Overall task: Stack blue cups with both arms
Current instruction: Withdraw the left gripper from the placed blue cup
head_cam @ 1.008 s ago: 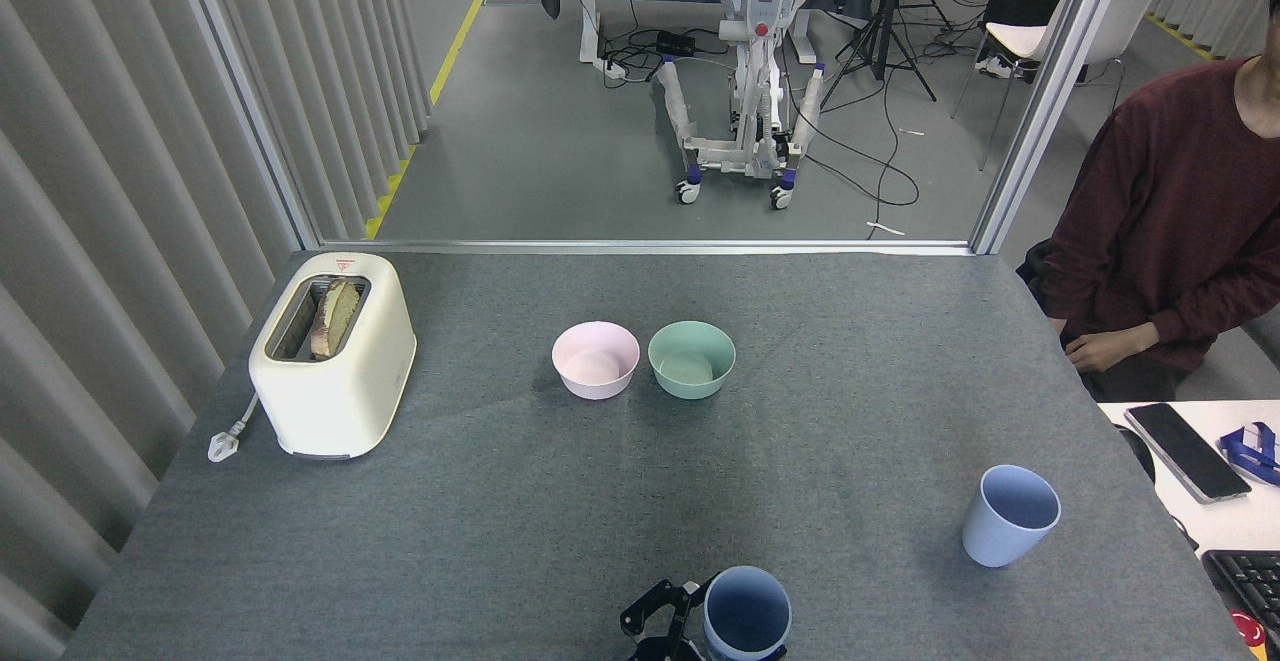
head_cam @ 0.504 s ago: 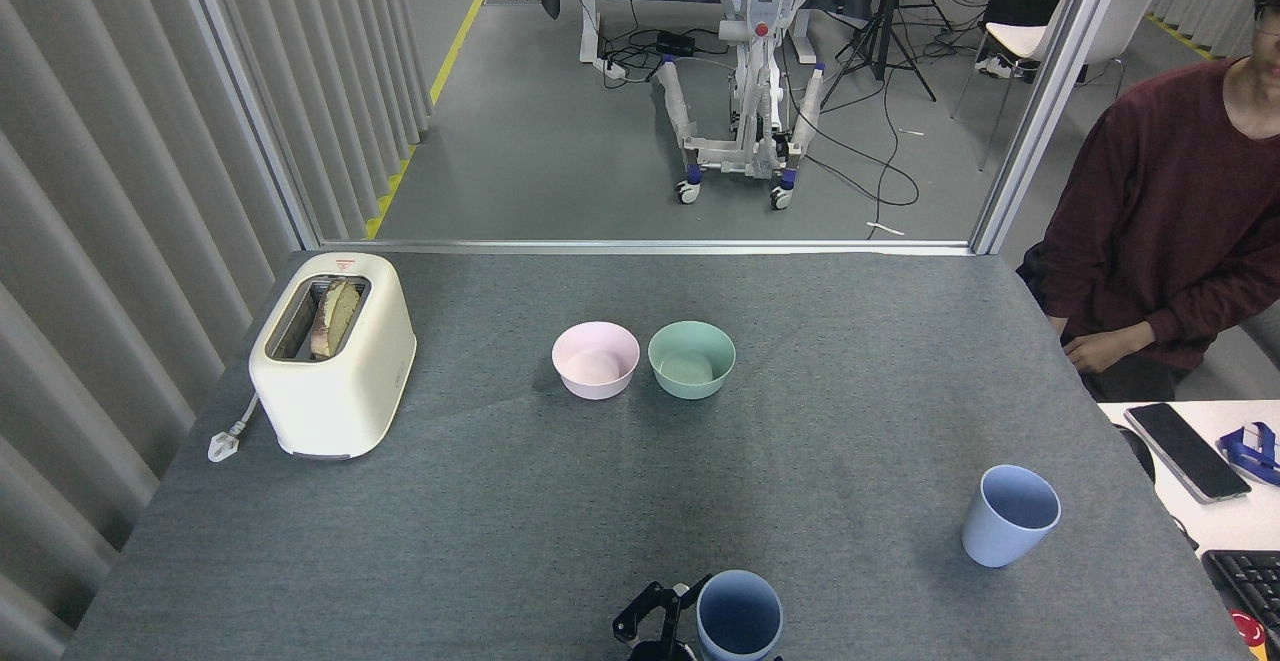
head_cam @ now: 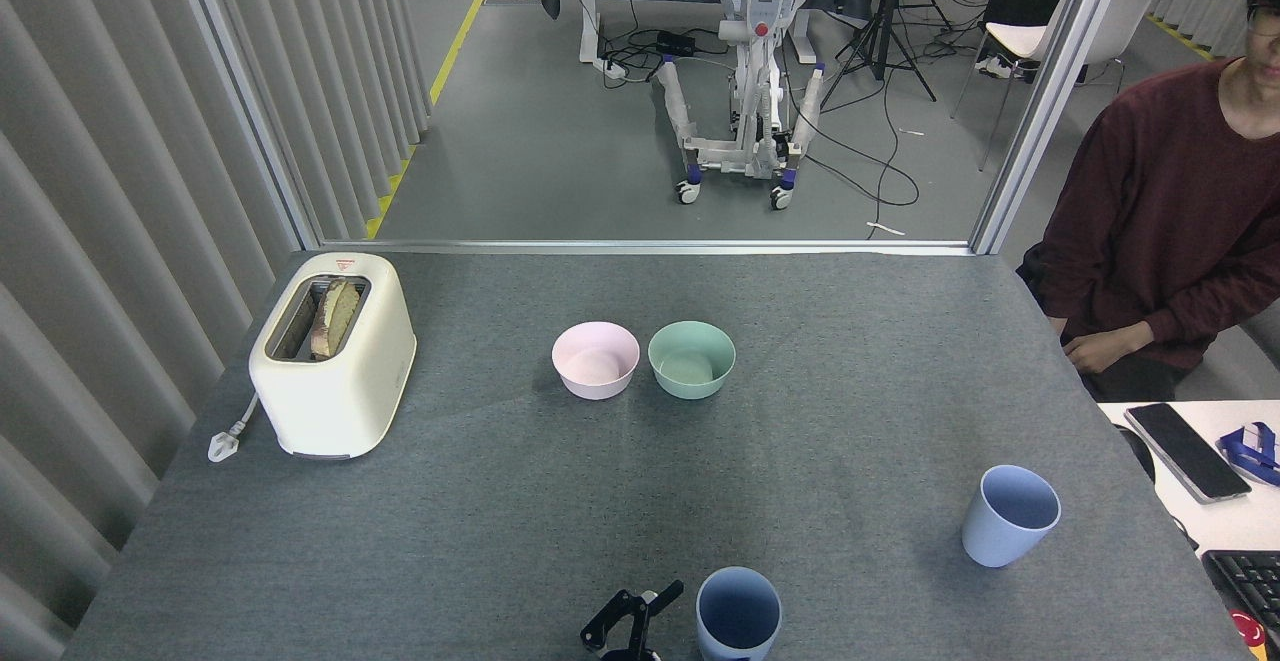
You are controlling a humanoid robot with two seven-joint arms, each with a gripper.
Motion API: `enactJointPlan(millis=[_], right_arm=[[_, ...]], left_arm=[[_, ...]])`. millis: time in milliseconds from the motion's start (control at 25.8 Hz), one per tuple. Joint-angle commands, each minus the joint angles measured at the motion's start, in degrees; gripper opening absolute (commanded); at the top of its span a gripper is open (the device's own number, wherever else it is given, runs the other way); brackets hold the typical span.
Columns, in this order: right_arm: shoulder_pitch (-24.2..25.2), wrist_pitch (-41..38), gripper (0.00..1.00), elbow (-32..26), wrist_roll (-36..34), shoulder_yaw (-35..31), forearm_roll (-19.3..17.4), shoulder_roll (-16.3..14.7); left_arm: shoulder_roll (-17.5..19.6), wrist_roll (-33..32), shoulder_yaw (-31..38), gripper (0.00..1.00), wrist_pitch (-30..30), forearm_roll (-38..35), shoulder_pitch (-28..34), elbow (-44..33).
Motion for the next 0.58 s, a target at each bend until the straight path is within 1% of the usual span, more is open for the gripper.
enactJointPlan(millis=[0,78,116,194,233,310,349,465,543], right_arm=[[-0.09,-0.06,1.00,-0.04,0.03,-0.04,0.00,0.09],[-0.09,0.02,1.00,-0.04,0.03,-0.04,0.00,0.18],[-0.09,0.02,1.00,-0.04,0.03,-0.04,0.00,0.18],[-0.18,0.02,1.00,0.04,0.12,-0.04,0.00,0.18],[-0.45,0.02,1.00,0.57,0.20,-0.04,-0.09,0.35],[-3.70,0.46,1.00,2.24,0.91,-0.30,-0.18,0.88],[-5.10,1.43,1.00,3.74,1.26,-0.56,-0.09,0.88],[-11.43,6.35,1.00,8.31,5.83,-0.30,0.18,-0.17],[-16.09,7.49,1.00,12.26,6.80,-0.21,0.70,-0.70]], left_arm=[[3.44,0.86,2.77,1.00,-2.08,0.33,3.28,-4.27],[5.90,0.94,5.93,1.00,-2.08,1.65,7.59,-8.58],[7.30,0.94,8.92,1.00,-2.08,2.96,10.49,-10.34],[9.77,0.86,17.62,1.00,-2.00,8.15,14.97,-12.27],[10.12,0.86,22.72,1.00,-1.73,11.49,16.38,-12.27],[10.12,0.86,31.51,1.00,-1.73,17.64,18.40,-12.89],[10.29,0.77,33.80,1.00,-1.91,19.40,18.93,-13.41],[10.65,0.77,37.14,1.00,-2.17,21.60,19.19,-12.97],[11.08,0.77,37.67,1.00,-2.17,21.51,19.19,-12.80]])
